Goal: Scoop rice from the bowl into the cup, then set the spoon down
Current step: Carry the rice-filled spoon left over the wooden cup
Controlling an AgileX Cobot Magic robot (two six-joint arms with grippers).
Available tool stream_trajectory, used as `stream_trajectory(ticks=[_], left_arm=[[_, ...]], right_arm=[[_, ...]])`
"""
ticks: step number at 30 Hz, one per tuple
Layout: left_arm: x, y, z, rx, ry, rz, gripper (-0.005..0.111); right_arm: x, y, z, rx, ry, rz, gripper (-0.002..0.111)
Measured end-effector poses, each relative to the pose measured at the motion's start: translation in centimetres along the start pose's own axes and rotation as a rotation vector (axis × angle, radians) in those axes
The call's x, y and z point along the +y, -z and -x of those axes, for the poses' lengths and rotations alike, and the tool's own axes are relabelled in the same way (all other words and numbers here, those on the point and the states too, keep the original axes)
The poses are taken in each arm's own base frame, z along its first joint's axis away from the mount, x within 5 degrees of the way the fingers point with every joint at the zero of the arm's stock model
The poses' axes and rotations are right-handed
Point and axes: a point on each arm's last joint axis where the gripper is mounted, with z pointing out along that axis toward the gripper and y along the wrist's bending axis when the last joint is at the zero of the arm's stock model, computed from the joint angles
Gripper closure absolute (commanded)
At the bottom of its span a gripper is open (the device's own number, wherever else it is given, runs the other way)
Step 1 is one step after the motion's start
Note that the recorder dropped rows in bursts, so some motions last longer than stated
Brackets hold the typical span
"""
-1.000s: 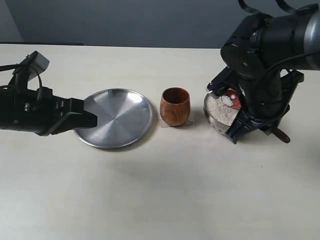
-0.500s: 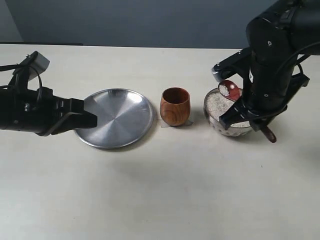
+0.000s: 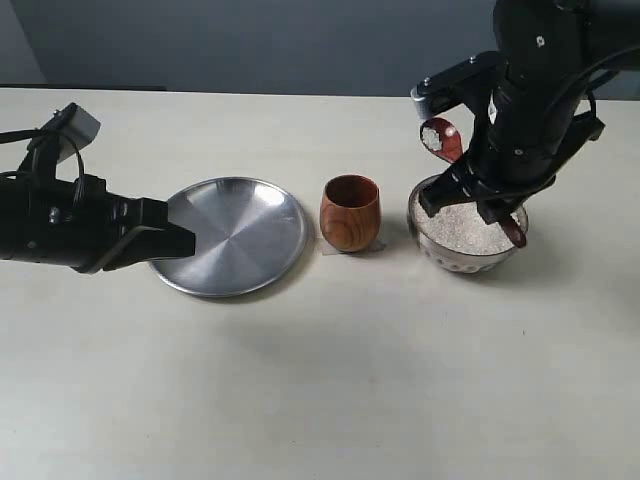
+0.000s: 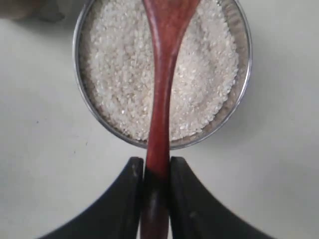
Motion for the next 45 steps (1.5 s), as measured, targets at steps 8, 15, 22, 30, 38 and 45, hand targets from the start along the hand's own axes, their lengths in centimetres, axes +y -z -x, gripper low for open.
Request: stream_trajectory(ticks=[8, 15, 22, 30, 38, 45], left_arm=[[0.0, 0.0, 0.0, 0.000, 0.000, 0.000, 0.106], [0.0, 0.0, 0.0, 0.000, 0.000, 0.000, 0.106], [0.0, 0.0, 0.0, 0.001, 0.000, -0.002, 0.106], [0.0, 0.0, 0.0, 0.001, 0.001, -0.004, 0.106], [0.0, 0.0, 0.0, -0.002, 0.004, -0.005, 0.106], [-0.1, 0.0, 0.0, -0.003, 0.006, -0.006, 0.106]], right_arm=[[0.2, 0.5, 0.7, 0.027, 0.001, -0.002, 0.109], [2.4, 1.4, 2.4, -0.013, 0.060, 0.008, 0.109], [3.4, 0.4, 3.1, 0.034, 0.083, 0.000, 0.109], [4.4, 0.3, 3.0, 0.047, 0.132, -0.033, 0.109], [4.5, 0.4, 3.0, 0.049, 0.132, -0.032, 0.109], [4.8, -0.5, 3.0, 0.074, 0.123, -0.031, 0.109]])
